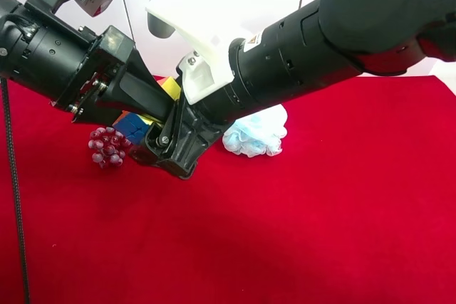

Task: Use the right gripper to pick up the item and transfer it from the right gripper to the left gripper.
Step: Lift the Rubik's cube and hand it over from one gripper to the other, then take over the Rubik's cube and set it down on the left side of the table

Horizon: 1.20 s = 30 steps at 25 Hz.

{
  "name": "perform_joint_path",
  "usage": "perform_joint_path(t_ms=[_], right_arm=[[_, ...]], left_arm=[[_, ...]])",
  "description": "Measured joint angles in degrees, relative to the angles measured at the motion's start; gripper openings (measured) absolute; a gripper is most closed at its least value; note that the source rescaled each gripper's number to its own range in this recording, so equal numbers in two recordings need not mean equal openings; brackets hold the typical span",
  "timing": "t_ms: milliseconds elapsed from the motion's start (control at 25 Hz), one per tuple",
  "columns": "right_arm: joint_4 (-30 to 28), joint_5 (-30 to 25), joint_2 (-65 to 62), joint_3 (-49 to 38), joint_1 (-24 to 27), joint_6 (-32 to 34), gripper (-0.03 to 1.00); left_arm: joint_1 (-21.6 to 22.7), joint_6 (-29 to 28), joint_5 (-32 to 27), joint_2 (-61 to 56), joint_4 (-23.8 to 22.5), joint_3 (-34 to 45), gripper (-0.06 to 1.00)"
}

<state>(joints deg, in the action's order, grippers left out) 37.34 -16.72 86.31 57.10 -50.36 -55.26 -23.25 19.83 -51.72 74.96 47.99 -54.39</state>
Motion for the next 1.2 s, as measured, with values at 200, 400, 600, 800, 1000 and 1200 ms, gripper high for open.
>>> perform_joint_path(t_ms=[200,400,600,800,1000,1200], right_arm=[[-3.0,-4.6,-1.1,0.0,0.0,1.0,0.99],[-12.1,-9.7,-5.5,0.1,-0.1,10.4,1.00],[-22.8,-17.0,-10.7,0.3,-0.1,24.0,1.00],[-29.3,-28.4,-15.1,0.3,-0.1,35.6,1.00],[-29.9,-39.1,-19.4,0.3,-0.1,41.9,1.00],[-30.0,-46.3,-25.0,-1.0,-0.1,46.5,1.00]], left_arm=[[0.0,0.0,-0.1,0.0,0.0,0.0,0.00],[0.0,0.0,-0.1,0.0,0.0,0.0,0.00],[0.0,0.0,-0.1,0.0,0.0,0.0,0.00],[0.0,0.0,-0.1,0.0,0.0,0.0,0.00],[0.0,0.1,-0.1,0.0,0.0,0.0,0.00],[-0.1,0.1,0.3,0.0,0.0,0.0,0.00]])
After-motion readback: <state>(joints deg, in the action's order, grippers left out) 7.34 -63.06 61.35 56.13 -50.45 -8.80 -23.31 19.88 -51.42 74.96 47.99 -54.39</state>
